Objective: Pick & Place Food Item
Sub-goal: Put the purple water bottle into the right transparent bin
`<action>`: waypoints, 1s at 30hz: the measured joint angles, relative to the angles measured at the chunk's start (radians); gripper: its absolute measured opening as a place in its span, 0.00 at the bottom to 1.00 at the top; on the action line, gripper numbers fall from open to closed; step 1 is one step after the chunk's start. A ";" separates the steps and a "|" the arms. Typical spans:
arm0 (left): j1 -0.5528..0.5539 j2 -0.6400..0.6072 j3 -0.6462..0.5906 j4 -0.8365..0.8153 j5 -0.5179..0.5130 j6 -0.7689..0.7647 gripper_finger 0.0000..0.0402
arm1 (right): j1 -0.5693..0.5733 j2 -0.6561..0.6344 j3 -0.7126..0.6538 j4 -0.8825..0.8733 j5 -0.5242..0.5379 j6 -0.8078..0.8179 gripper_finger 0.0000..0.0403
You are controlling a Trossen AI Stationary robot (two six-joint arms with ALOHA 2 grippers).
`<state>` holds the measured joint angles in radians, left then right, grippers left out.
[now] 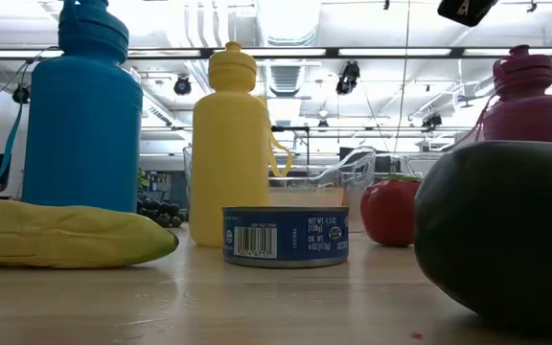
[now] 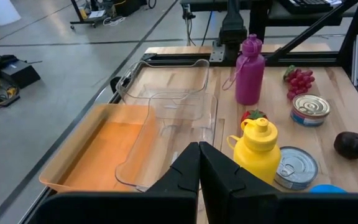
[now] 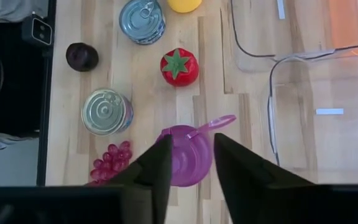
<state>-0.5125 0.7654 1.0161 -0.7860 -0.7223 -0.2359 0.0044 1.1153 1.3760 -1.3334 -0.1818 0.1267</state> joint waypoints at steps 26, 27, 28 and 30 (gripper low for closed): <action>0.000 0.000 -0.001 0.000 0.000 0.000 0.03 | 0.112 -0.001 -0.161 0.009 -0.013 -0.277 0.36; 0.000 0.000 -0.001 0.000 0.000 0.000 0.03 | 0.114 -0.001 -0.165 0.011 -0.009 -0.290 0.35; 0.000 0.000 -0.001 0.000 0.000 0.000 0.03 | 0.114 -0.001 -0.168 0.013 -0.008 -0.297 0.35; 0.000 0.000 -0.001 0.000 0.000 0.000 0.03 | 0.114 -0.001 -0.176 0.027 -0.007 -0.303 0.34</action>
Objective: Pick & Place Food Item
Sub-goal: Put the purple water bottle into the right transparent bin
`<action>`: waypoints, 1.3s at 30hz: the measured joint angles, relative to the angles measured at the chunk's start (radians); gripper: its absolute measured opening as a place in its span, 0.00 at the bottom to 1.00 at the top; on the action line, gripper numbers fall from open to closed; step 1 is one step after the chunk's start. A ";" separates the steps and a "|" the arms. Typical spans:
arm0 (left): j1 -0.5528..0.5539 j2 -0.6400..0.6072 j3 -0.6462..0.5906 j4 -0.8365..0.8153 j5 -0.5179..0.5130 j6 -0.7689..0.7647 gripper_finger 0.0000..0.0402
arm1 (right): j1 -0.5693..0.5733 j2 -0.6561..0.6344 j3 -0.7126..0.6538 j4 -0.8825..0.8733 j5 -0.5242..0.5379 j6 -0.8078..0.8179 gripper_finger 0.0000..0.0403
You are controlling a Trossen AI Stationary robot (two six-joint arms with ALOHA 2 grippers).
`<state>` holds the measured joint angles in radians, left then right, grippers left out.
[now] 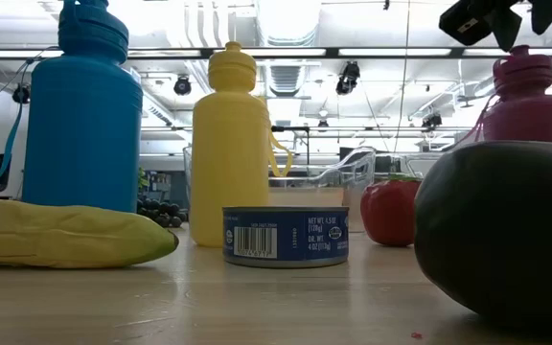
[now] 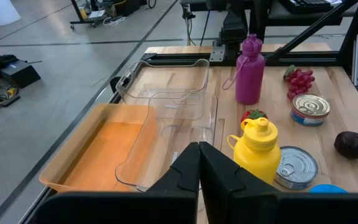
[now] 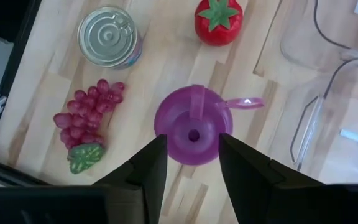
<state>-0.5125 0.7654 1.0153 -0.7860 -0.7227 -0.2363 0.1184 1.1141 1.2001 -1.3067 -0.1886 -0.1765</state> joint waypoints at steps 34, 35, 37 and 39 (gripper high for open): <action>0.000 0.005 -0.007 -0.004 0.000 -0.002 0.03 | 0.004 0.000 -0.049 0.077 -0.002 -0.051 0.28; 0.000 0.005 -0.007 -0.004 0.000 -0.002 0.03 | 0.004 0.000 -0.050 0.077 -0.002 -0.051 0.28; 0.000 0.005 -0.007 -0.004 0.000 -0.002 0.03 | 0.003 0.000 -0.052 0.077 -0.002 -0.050 0.28; 0.000 0.005 -0.007 -0.004 0.000 -0.002 0.03 | 0.004 0.000 -0.059 0.078 -0.002 -0.054 0.27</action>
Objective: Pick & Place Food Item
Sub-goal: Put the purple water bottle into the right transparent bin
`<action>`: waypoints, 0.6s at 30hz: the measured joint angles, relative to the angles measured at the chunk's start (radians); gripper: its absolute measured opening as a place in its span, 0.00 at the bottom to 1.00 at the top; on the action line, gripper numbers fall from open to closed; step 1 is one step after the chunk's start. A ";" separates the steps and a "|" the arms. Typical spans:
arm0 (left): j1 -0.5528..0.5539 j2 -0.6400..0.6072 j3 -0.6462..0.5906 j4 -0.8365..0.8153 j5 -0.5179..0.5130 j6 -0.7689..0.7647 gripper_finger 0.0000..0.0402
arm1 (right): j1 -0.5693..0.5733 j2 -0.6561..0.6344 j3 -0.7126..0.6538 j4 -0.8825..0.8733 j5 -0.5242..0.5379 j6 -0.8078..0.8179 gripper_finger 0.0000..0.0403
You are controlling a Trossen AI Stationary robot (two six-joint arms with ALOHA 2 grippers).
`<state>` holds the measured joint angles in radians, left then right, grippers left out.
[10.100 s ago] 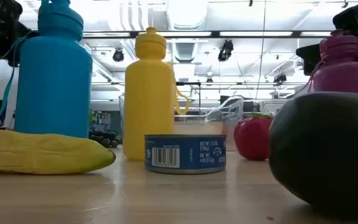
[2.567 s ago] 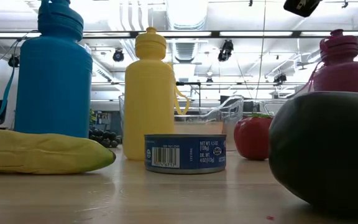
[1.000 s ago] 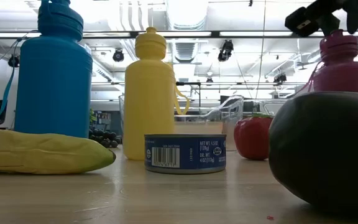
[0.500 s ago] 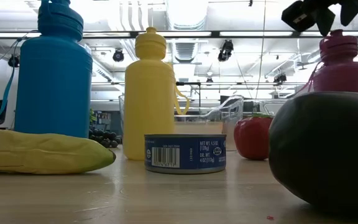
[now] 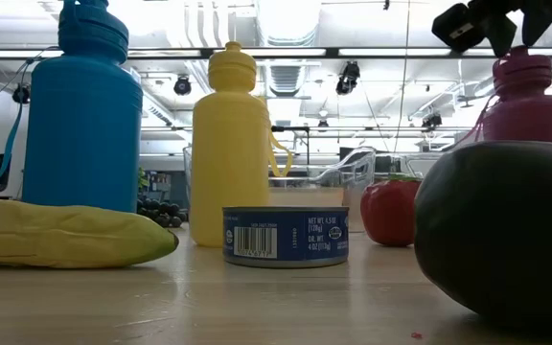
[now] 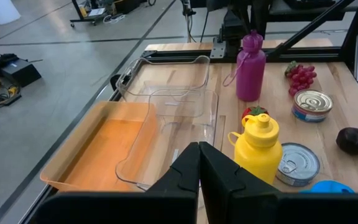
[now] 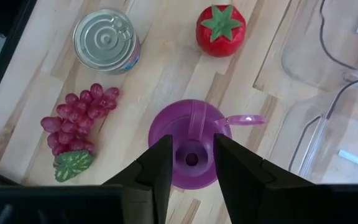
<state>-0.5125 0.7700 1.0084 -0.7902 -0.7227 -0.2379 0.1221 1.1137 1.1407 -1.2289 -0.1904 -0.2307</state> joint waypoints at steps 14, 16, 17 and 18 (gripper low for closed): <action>0.000 0.000 0.000 0.000 0.000 0.000 0.03 | 0.000 -0.002 -0.029 0.024 0.000 -0.008 0.25; 0.000 -0.001 0.000 0.000 0.000 0.000 0.03 | 0.000 -0.002 -0.027 0.024 0.001 -0.009 0.23; 0.000 0.000 0.000 0.000 0.000 0.000 0.03 | 0.000 -0.002 -0.026 0.024 0.001 -0.009 0.22; 0.000 0.000 0.000 0.000 0.000 0.000 0.03 | 0.000 -0.002 -0.026 0.024 0.000 -0.009 0.20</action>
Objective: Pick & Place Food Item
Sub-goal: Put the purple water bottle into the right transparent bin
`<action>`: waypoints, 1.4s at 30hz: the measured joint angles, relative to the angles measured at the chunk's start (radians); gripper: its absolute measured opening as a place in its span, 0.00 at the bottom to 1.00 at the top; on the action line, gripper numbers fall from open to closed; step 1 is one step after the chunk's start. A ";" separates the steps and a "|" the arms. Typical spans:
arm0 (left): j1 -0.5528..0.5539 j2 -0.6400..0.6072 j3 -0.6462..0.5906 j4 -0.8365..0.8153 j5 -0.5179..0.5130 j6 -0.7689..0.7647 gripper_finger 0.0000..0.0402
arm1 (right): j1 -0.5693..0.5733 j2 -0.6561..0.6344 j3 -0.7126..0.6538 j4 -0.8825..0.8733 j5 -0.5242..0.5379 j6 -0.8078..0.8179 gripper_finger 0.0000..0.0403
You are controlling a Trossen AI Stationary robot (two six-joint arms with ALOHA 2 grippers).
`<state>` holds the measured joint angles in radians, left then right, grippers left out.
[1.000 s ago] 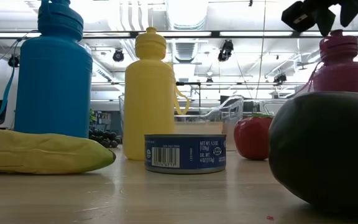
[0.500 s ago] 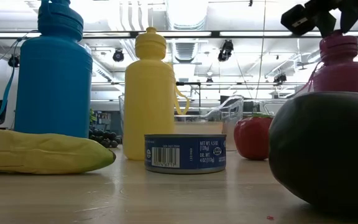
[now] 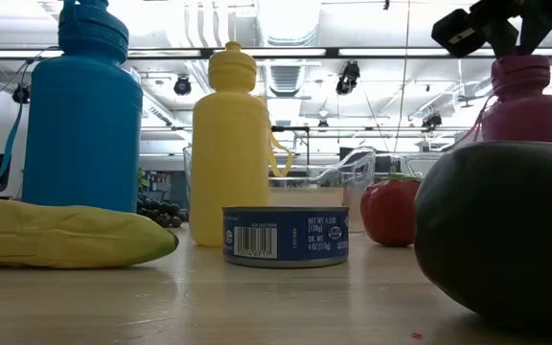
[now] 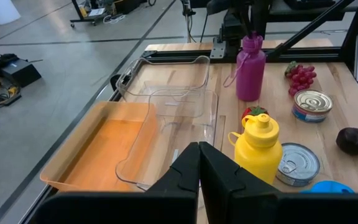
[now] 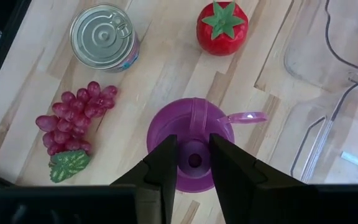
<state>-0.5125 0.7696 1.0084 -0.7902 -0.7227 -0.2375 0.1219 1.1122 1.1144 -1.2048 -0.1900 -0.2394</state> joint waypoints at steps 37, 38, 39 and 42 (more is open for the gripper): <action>0.000 0.000 0.001 0.000 0.000 0.001 0.03 | -0.002 -0.010 0.313 -0.052 0.114 0.084 0.13; 0.000 0.000 0.001 0.000 0.000 0.001 0.03 | -0.002 -0.009 0.336 -0.057 0.132 0.089 0.13; 0.000 0.000 0.001 0.000 0.000 0.001 0.03 | -0.002 -0.006 0.362 -0.065 0.149 0.104 0.13; 0.000 0.000 0.001 0.000 0.000 0.001 0.03 | -0.008 0.009 0.437 -0.081 0.233 0.172 0.13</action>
<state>-0.5125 0.7696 1.0096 -0.7902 -0.7223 -0.2367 0.1139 1.1213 1.5512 -1.2854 0.0427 -0.0675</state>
